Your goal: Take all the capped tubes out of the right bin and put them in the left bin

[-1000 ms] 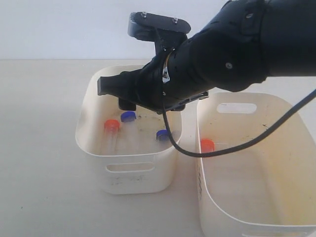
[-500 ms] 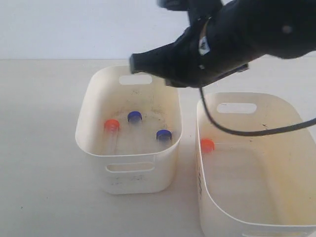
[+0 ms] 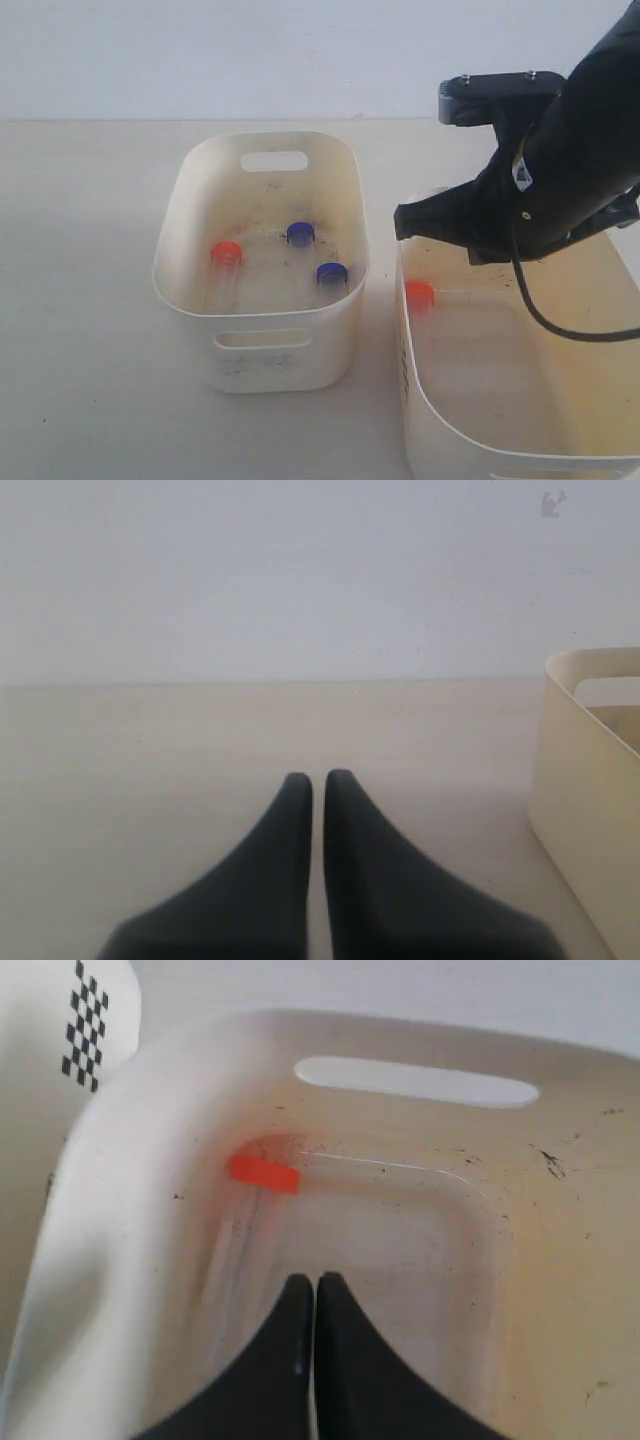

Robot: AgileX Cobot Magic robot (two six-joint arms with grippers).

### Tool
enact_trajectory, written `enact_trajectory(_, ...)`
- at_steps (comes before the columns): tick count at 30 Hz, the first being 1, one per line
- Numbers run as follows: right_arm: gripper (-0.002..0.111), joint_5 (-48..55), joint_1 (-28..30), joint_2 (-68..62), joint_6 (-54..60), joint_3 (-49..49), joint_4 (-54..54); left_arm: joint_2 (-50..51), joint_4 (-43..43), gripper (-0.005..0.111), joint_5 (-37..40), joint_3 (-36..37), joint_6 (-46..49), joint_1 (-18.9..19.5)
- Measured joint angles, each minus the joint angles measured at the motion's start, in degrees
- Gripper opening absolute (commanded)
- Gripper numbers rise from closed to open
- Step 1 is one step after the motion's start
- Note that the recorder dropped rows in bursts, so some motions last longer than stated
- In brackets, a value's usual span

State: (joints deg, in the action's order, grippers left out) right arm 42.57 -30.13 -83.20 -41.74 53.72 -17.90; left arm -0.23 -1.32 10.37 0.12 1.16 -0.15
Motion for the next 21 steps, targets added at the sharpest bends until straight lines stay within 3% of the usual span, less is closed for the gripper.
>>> enact_trajectory(7, 0.000, -0.4, 1.0, -2.2, 6.9, -0.9, 5.3, 0.0, 0.0, 0.004, 0.0, 0.0, 0.0, 0.0)
enact_trajectory(12, 0.000, 0.0, 5.9, -2.9, 15.0, -1.0, 13.8, 0.0, 0.0, 0.004, 0.0, 0.0, 0.0, 0.0)
enact_trajectory(21, 0.000, 0.5, 6.7, -8.6, 19.9, -1.0, 17.1, 0.0, 0.0, 0.004, 0.0, 0.0, 0.0, 0.0)
